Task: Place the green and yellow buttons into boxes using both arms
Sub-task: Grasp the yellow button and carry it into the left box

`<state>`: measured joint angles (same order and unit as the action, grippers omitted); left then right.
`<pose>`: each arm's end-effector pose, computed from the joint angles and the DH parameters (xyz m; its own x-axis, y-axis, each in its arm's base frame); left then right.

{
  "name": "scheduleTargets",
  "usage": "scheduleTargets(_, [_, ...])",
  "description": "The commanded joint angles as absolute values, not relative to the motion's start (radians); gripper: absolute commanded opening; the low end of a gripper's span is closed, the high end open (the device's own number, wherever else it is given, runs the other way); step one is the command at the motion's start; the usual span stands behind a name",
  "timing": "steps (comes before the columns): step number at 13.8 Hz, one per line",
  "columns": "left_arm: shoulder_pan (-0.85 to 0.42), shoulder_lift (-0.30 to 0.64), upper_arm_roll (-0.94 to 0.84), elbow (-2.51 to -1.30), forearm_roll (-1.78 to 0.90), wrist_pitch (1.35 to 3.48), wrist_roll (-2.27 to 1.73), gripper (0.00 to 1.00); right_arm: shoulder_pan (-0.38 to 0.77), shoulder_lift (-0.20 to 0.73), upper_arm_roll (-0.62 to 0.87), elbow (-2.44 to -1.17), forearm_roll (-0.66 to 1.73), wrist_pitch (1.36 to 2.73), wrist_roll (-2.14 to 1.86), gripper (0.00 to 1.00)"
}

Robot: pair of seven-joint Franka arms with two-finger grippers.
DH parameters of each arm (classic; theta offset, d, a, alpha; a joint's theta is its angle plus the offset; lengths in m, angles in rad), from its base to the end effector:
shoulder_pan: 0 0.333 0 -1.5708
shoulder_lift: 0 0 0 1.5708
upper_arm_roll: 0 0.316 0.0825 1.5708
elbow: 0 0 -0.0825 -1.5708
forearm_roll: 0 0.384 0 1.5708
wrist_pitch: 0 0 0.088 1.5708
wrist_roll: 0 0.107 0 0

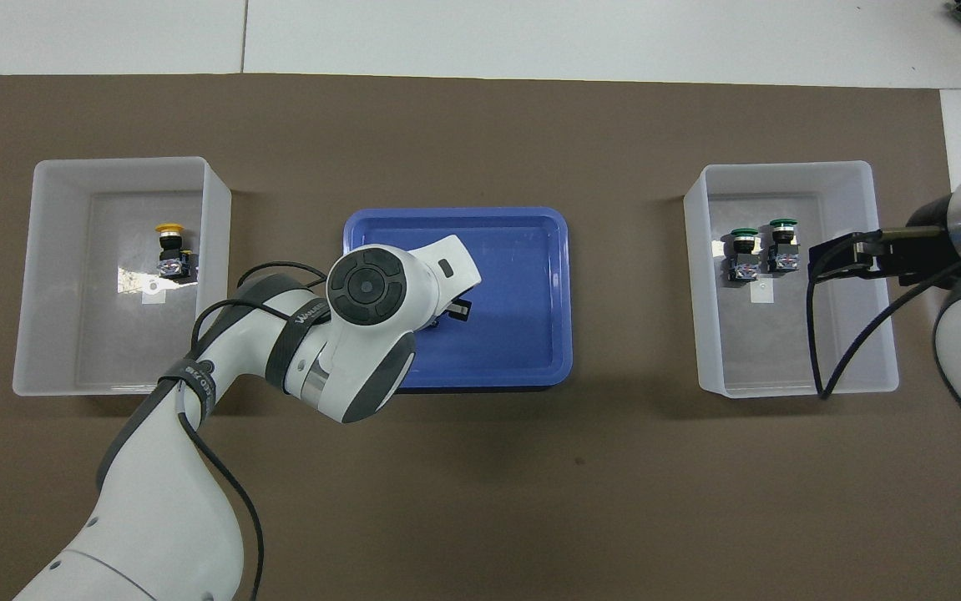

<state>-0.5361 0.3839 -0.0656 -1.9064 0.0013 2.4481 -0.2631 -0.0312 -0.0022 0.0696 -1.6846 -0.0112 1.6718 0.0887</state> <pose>0.5305 -0.3612 0.3127 0.9365 -0.3188 0.1463 -0.3305 -0.9417 0.0638 0.5591 0.0204 0.5805 0.9987 -0.0491 -0.0096 -0.0490 -0.9987 0.0122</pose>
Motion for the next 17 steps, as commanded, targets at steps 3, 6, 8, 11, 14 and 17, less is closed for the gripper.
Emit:
scheduleTargets(3, [-0.522, 0.379, -0.054, -1.876, -0.012, 2.448, -0.322, 0.00, -0.038, -0.003, 0.075, -1.686, 0.011, 1.672, 0.097, 1.00])
scheduleTargets(6, [-0.479, 0.365, -0.049, -1.784, -0.058, 2.341, -0.327, 0.00, -0.037, -0.003, 0.075, -1.686, 0.011, 1.672, 0.097, 1.00])
scheduleTargets(8, [-0.411, 0.364, -0.049, -1.648, -0.074, 2.182, -0.325, 0.00, -0.037, -0.003, 0.075, -1.686, 0.011, 1.672, 0.097, 1.00])
scheduleTargets(11, [-0.258, 0.364, -0.054, -1.551, -0.075, 2.057, -0.304, 0.00, -0.037, -0.003, 0.075, -1.686, 0.011, 1.672, 0.095, 1.00])
scheduleTargets(14, [-0.126, 0.357, -0.057, -1.549, -0.075, 2.030, -0.282, 0.00, -0.037, -0.003, 0.075, -1.686, 0.011, 1.672, 0.095, 1.00])
scheduleTargets(17, [-0.017, 0.344, -0.048, -1.549, -0.077, 1.962, -0.148, 0.00, -0.037, -0.003, 0.075, -1.686, 0.011, 1.672, 0.095, 1.00])
